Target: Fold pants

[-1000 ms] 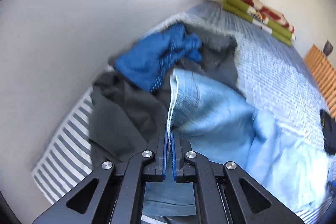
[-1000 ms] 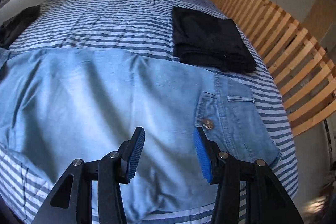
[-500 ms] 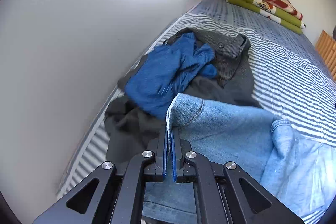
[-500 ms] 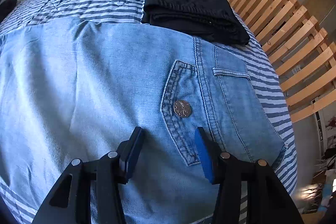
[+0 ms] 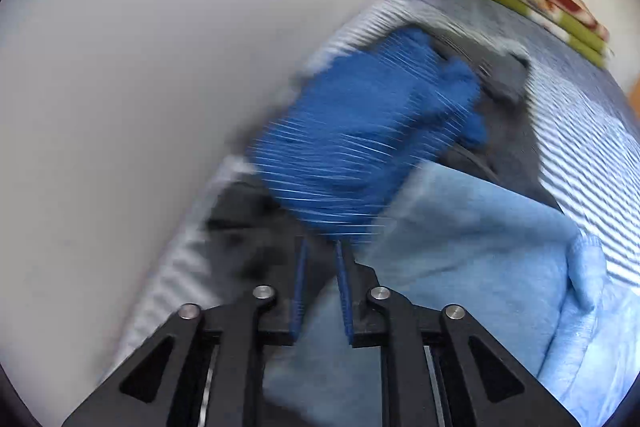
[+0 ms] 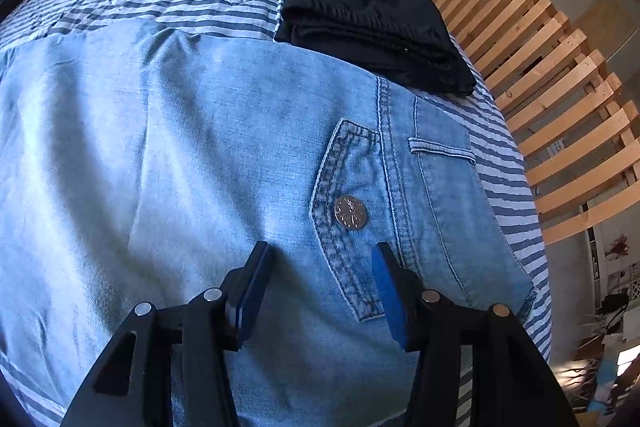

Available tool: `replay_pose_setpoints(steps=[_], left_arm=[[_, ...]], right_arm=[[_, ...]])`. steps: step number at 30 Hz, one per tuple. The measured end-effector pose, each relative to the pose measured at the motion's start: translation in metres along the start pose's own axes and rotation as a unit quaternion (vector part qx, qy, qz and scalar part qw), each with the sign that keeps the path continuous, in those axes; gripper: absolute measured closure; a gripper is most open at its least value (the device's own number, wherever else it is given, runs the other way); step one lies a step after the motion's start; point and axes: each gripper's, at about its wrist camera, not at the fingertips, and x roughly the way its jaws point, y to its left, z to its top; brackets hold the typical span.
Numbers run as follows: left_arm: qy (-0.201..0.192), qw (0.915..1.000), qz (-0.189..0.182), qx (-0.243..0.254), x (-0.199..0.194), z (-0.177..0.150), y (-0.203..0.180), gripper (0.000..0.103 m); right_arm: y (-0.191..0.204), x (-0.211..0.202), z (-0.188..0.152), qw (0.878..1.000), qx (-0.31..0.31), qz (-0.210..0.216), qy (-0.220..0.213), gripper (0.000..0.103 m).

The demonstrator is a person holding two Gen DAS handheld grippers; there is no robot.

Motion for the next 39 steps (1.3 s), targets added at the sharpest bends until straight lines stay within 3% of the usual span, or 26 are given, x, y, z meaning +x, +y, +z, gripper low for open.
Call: replay_pose_setpoints(steps=[3,5,7,9,15,17,18,19,21,23,26,28,31,33,34,35,36,39], left_arm=[[-0.026,0.9986,-0.045,-0.001,-0.037,-0.005,0.015,0.084],[-0.028,0.9980,-0.056,0.002,-0.049,-0.005,0.013,0.076],[-0.031,0.9957,-0.088,-0.007,-0.055,-0.002,0.006,0.052],[-0.033,0.9937,-0.107,-0.008,-0.052,0.007,-0.005,0.040],[-0.002,0.9911,-0.124,-0.048,-0.005,0.045,-0.029,0.040],[0.012,0.9888,-0.136,-0.062,0.012,0.048,-0.030,0.043],[0.017,0.9872,-0.145,-0.063,0.017,0.046,-0.031,0.052],[0.026,0.9851,-0.160,-0.058,0.022,0.043,-0.035,0.074],[0.027,0.9851,-0.168,-0.027,0.021,0.033,-0.044,0.099],[0.004,0.9835,-0.181,-0.007,0.007,0.024,-0.049,0.099],[-0.076,0.9642,-0.253,0.029,-0.040,0.008,-0.049,0.100],[-0.100,0.9548,-0.277,0.041,-0.059,0.004,-0.048,0.100],[-0.153,0.9539,-0.245,0.082,-0.076,0.002,-0.055,0.097],[-0.167,0.9683,-0.143,0.118,-0.063,0.004,-0.065,0.095],[-0.147,0.9804,-0.073,0.110,-0.044,0.010,-0.066,0.095],[-0.109,0.9896,-0.032,0.088,-0.026,0.017,-0.061,0.095],[-0.094,0.9929,-0.029,0.066,-0.017,0.019,-0.056,0.095],[-0.102,0.9927,-0.064,0.000,-0.021,0.017,-0.039,0.093]], right_arm=[[0.001,0.000,-0.001,1.000,0.003,-0.002,-0.003,0.055],[0.002,0.000,-0.001,1.000,0.007,-0.005,-0.004,0.055],[0.002,-0.001,-0.001,1.000,0.009,-0.002,-0.003,0.055],[0.002,-0.003,-0.002,1.000,0.010,0.002,-0.002,0.055],[0.004,-0.002,-0.003,1.000,0.011,0.005,0.001,0.055],[0.006,-0.002,-0.001,1.000,0.007,-0.001,0.000,0.055],[0.007,-0.002,0.000,1.000,0.004,-0.004,-0.001,0.055],[0.008,-0.001,0.000,1.000,0.000,-0.007,-0.002,0.055],[0.009,-0.001,0.002,1.000,-0.003,-0.010,-0.003,0.055],[0.010,0.000,0.003,1.000,-0.004,-0.011,-0.005,0.055],[0.010,0.000,0.002,1.000,-0.001,-0.010,-0.007,0.055],[0.009,0.001,0.002,1.000,0.001,-0.007,-0.007,0.055],[0.009,0.001,0.002,1.000,0.002,-0.005,-0.007,0.055],[0.007,0.001,0.002,1.000,0.004,-0.003,-0.007,0.055],[0.007,0.002,0.002,1.000,0.005,-0.002,-0.007,0.055],[0.007,0.002,0.003,1.000,0.005,-0.001,-0.006,0.055],[0.007,0.002,0.003,1.000,0.005,-0.001,-0.005,0.055],[0.005,0.002,0.003,1.000,0.004,0.002,-0.005,0.055]])
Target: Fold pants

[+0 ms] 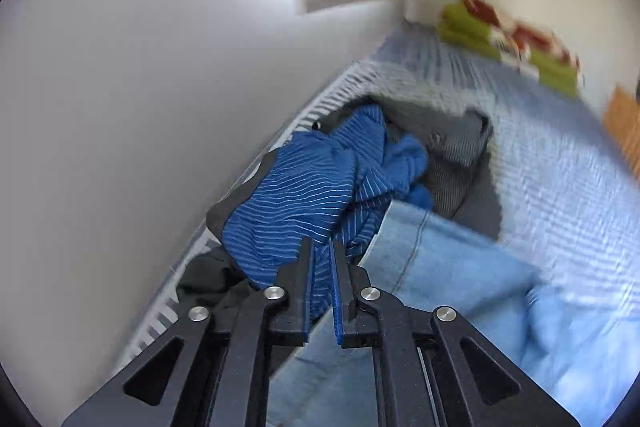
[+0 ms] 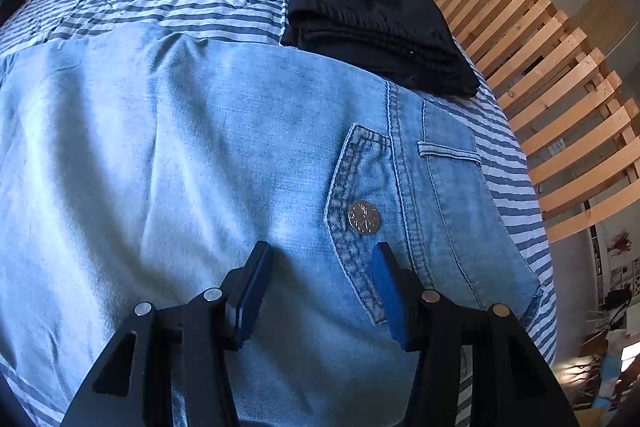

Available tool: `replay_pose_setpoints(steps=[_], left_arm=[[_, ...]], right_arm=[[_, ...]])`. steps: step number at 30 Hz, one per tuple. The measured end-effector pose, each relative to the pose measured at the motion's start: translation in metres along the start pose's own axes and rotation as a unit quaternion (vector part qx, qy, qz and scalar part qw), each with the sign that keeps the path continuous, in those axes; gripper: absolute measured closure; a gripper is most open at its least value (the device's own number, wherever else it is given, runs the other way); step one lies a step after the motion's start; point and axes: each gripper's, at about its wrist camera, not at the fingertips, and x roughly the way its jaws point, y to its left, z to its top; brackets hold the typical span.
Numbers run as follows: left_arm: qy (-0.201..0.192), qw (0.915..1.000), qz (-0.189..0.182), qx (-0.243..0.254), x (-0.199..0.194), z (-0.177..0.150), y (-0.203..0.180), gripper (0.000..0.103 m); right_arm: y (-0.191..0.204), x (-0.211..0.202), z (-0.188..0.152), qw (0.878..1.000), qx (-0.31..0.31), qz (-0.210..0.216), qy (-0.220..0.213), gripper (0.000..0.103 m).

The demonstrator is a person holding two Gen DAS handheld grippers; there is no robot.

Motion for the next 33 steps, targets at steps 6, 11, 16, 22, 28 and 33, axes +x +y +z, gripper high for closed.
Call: replay_pose_setpoints(steps=[6,11,16,22,28,33], left_arm=[[0.016,0.9922,-0.090,0.084,-0.052,-0.040,-0.054,0.081],[0.069,0.9628,-0.181,0.188,-0.096,-0.113,-0.138,0.051],[0.119,0.9417,-0.210,0.235,-0.091,-0.166,-0.220,0.047],[0.122,0.9488,-0.078,0.281,-0.023,-0.181,-0.281,0.045],[0.139,0.9489,-0.059,0.277,0.010,-0.172,-0.279,0.081],[0.133,0.9531,-0.079,0.260,-0.009,-0.144,-0.249,0.096]], right_arm=[[0.000,0.001,0.001,1.000,0.000,0.002,0.002,0.055],[0.000,0.001,0.000,1.000,0.003,0.006,-0.003,0.055],[-0.005,0.002,-0.003,1.000,0.020,0.020,-0.008,0.055],[-0.006,0.002,-0.004,0.999,0.021,0.025,-0.012,0.055],[-0.009,0.003,-0.006,0.999,0.023,0.036,-0.020,0.055],[-0.011,0.003,-0.007,0.999,0.019,0.043,-0.022,0.055]])
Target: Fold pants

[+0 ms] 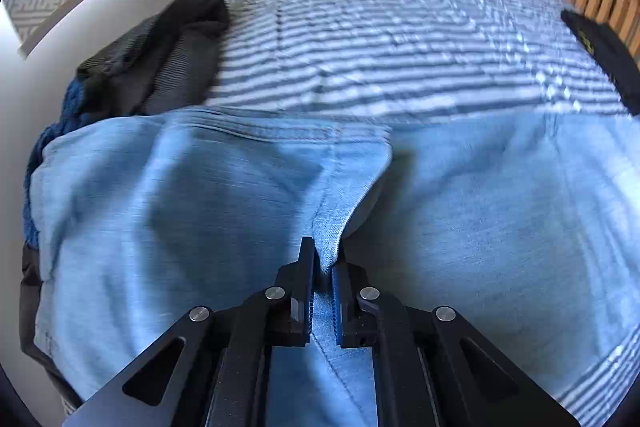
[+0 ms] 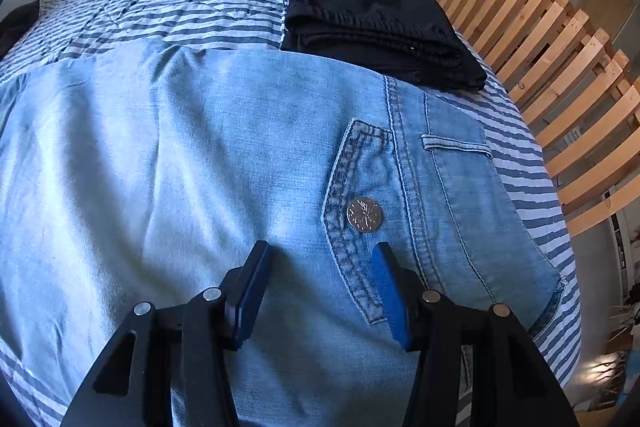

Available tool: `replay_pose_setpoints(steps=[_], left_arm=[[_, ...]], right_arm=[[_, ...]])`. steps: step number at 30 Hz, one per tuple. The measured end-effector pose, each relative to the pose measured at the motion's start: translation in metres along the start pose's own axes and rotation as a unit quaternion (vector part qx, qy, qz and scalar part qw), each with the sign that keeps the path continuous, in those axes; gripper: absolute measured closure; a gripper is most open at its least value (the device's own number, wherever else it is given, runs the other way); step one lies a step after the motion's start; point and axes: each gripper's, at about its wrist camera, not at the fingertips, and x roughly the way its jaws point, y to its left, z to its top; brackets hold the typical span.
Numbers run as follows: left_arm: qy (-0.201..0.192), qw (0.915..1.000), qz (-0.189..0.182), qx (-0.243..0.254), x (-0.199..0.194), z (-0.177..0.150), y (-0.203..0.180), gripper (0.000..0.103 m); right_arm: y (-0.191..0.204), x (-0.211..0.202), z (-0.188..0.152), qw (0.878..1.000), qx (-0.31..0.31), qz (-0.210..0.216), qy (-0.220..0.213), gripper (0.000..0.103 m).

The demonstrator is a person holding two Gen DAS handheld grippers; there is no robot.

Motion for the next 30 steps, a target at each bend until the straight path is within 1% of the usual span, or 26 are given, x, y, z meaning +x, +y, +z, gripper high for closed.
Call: replay_pose_setpoints(steps=[2,3,5,6,8,9,10,11,12,13,15,16,17,18,19,20,22,23,24,25,26,27,28,29,30], left_arm=[[-0.024,0.9986,-0.037,-0.027,-0.026,0.003,0.028,0.096],[-0.045,0.9954,-0.064,-0.055,-0.044,0.005,0.052,0.096],[-0.075,0.9896,-0.092,-0.081,-0.070,0.006,0.089,0.096],[-0.089,0.9875,-0.089,-0.095,-0.080,0.009,0.112,0.096],[-0.105,0.9829,-0.072,-0.133,-0.091,0.006,0.161,0.087],[-0.101,0.9817,-0.055,-0.152,-0.089,0.004,0.185,0.066],[-0.086,0.9812,-0.032,-0.169,-0.083,0.000,0.209,0.037],[-0.075,0.9792,-0.005,-0.188,-0.077,-0.007,0.231,0.029],[-0.070,0.9755,0.023,-0.207,-0.075,-0.017,0.252,0.028],[-0.073,0.9683,0.028,-0.237,-0.075,-0.032,0.273,0.028],[-0.094,0.9513,0.000,-0.294,-0.081,-0.061,0.300,0.029],[-0.103,0.9426,-0.017,-0.317,-0.083,-0.077,0.308,0.029],[-0.114,0.9368,-0.030,-0.329,-0.087,-0.093,0.311,0.029],[-0.134,0.9274,-0.041,-0.347,-0.093,-0.114,0.308,0.029],[-0.148,0.9200,-0.053,-0.359,-0.097,-0.130,0.306,0.029],[-0.162,0.9082,-0.079,-0.378,-0.099,-0.151,0.299,0.029],[-0.177,0.8863,-0.116,-0.412,-0.099,-0.183,0.286,0.029],[-0.178,0.8795,-0.120,-0.425,-0.097,-0.195,0.279,0.029],[-0.182,0.8724,-0.129,-0.435,-0.094,-0.202,0.269,0.029],[-0.185,0.8644,-0.146,-0.444,-0.089,-0.211,0.261,0.029],[-0.183,0.8602,-0.156,-0.450,-0.084,-0.214,0.256,0.029],[-0.178,0.8584,-0.160,-0.454,-0.078,-0.215,0.253,0.029],[-0.169,0.8614,-0.160,-0.452,-0.073,-0.212,0.250,0.029],[-0.169,0.8646,-0.161,-0.445,-0.072,-0.208,0.248,0.029],[-0.176,0.8638,-0.159,-0.444,-0.073,-0.206,0.248,0.029]], right_arm=[[0.000,-0.001,0.001,1.000,-0.006,0.000,0.003,0.055],[0.000,-0.002,0.002,1.000,-0.009,0.000,0.005,0.055],[-0.002,-0.005,0.003,1.000,-0.008,0.007,0.011,0.055],[-0.003,-0.008,0.004,1.000,-0.004,0.011,0.014,0.055],[-0.002,-0.017,0.006,1.000,-0.001,0.010,0.010,0.055],[0.001,-0.025,0.009,1.000,-0.004,0.007,0.000,0.055],[0.007,-0.036,0.013,1.000,-0.011,0.004,-0.012,0.055],[0.013,-0.047,0.018,1.000,-0.018,0.006,-0.025,0.055],[0.023,-0.060,0.024,0.999,-0.026,0.018,-0.041,0.055],[0.036,-0.074,0.033,0.997,-0.038,0.035,-0.055,0.055],[0.072,-0.101,0.053,0.991,-0.072,0.078,-0.079,0.055],[0.093,-0.114,0.066,0.986,-0.092,0.104,-0.089,0.055],[0.117,-0.127,0.081,0.979,-0.114,0.133,-0.100,0.055],[0.140,-0.139,0.094,0.972,-0.132,0.159,-0.111,0.055],[0.169,-0.151,0.110,0.963,-0.151,0.189,-0.123,0.055],[0.196,-0.161,0.124,0.952,-0.169,0.222,-0.130,0.055],[0.258,-0.179,0.153,0.921,-0.214,0.300,-0.124,0.055],[0.294,-0.186,0.167,0.906,-0.237,0.331,-0.119,0.055],[0.321,-0.191,0.177,0.897,-0.250,0.344,-0.118,0.055],[0.349,-0.195,0.186,0.889,-0.263,0.357,-0.113,0.055],[0.377,-0.197,0.195,0.880,-0.276,0.373,-0.105,0.055],[0.403,-0.199,0.202,0.872,-0.285,0.386,-0.096,0.055],[0.427,-0.200,0.209,0.868,-0.292,0.392,-0.090,0.055],[0.448,-0.200,0.214,0.864,-0.298,0.397,-0.085,0.055],[0.470,-0.200,0.218,0.860,-0.306,0.401,-0.080,0.055]])
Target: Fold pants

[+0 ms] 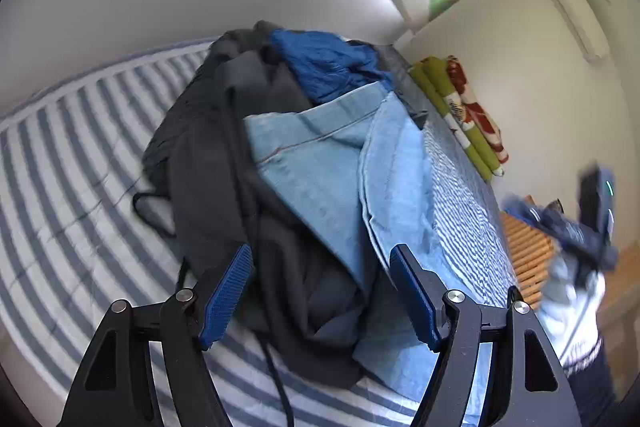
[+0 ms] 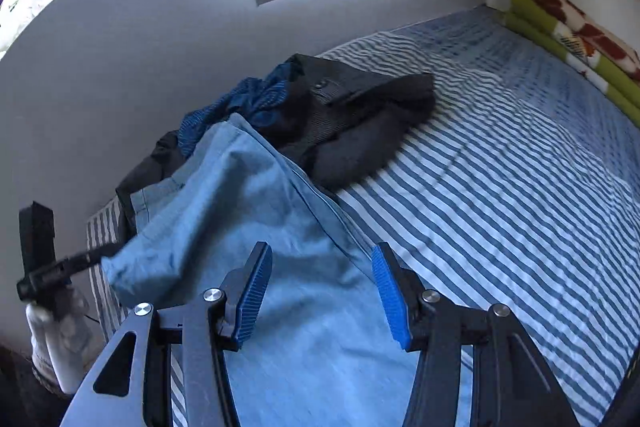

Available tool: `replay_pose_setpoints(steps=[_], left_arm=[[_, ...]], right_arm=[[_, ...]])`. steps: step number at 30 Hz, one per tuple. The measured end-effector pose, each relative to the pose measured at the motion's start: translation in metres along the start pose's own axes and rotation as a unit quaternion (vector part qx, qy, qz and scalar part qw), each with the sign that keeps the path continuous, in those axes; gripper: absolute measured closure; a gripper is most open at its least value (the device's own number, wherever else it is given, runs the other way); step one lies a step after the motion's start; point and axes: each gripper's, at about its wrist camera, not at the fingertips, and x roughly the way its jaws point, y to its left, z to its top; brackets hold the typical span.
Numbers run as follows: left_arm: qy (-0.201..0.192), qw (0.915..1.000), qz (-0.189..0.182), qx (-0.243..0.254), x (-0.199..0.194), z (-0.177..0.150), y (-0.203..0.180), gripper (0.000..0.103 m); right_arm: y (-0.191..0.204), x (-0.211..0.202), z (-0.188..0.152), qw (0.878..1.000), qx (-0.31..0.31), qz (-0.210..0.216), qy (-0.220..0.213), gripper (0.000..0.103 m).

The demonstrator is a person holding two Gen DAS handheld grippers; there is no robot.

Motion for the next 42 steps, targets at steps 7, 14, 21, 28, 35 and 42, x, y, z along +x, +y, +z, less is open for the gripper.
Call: replay_pose_setpoints(steps=[7,14,21,28,35,42], left_arm=[[-0.032,0.9995,0.007,-0.002,-0.034,0.006,0.022,0.029],[0.017,0.9963,-0.062,-0.056,-0.021,-0.003,0.036,0.029],[0.042,0.9912,-0.117,-0.045,-0.007,-0.003,-0.002,0.025],[0.038,0.9990,0.021,0.004,0.032,-0.002,-0.027,0.061],[0.000,0.9958,0.070,0.059,0.021,-0.007,-0.035,0.074],[-0.030,0.9933,0.069,0.088,0.007,-0.008,-0.041,0.074]], right_arm=[[0.029,0.078,0.046,1.000,0.008,0.013,0.023,0.055],[0.037,0.109,0.064,0.998,0.036,0.049,0.031,0.055],[0.047,0.111,0.085,0.996,0.026,0.078,0.028,0.055],[0.071,0.127,0.091,0.998,-0.015,0.053,0.043,0.057],[0.087,0.129,0.085,0.996,-0.069,-0.002,0.049,0.095],[0.075,0.103,0.084,0.998,-0.054,0.002,0.013,0.096]])
